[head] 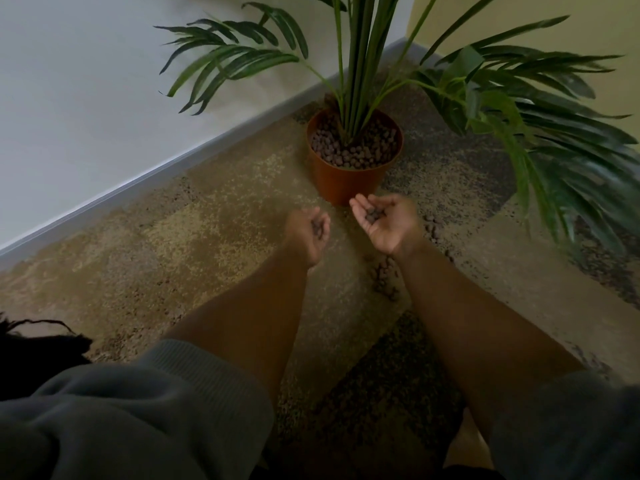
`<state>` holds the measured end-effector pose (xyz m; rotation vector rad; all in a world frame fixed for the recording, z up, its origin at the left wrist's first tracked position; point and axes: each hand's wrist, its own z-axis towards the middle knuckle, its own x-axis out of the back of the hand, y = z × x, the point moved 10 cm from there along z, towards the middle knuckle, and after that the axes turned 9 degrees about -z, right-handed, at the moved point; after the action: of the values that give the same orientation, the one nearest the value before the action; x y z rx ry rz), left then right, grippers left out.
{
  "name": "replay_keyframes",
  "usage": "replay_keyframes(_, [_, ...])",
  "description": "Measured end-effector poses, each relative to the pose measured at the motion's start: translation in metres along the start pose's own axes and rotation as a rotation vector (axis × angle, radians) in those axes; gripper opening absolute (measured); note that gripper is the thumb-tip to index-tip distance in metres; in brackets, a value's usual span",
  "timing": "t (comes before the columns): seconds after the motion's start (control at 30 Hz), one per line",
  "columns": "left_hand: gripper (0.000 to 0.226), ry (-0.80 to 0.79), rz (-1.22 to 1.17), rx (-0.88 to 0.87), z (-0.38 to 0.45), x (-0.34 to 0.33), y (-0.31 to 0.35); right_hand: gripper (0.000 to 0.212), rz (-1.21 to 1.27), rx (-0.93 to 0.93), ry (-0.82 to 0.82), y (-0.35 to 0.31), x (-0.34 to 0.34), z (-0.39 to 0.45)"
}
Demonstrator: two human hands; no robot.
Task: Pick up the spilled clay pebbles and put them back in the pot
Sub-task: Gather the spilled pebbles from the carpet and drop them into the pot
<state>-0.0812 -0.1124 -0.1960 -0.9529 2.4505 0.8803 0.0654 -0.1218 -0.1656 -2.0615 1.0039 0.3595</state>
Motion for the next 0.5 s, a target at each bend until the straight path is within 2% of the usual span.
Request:
replay_keyframes(0.07, [0.03, -0.06, -0.139, -0.017, 0.001, -0.03, 0.014, 0.039, 0.054, 0.036, -0.011, -0.015, -0.016, -0.002])
replay_keyframes(0.17, [0.04, -0.18, -0.181, -0.02, -0.002, -0.078, 0.033, 0.046, 0.096, 0.099, -0.021, -0.039, -0.037, -0.006])
replay_keyframes(0.37, [0.048, -0.263, -0.1, -0.056, -0.008, -0.13, 0.052, 0.04, -0.039, 0.134, 0.127, -0.056, -0.049, -0.011])
replay_keyframes(0.5, [0.041, -0.29, -0.136, -0.062, -0.007, -0.14, 0.054, 0.039, -0.016, 0.166, 0.057, -0.071, -0.071, -0.012])
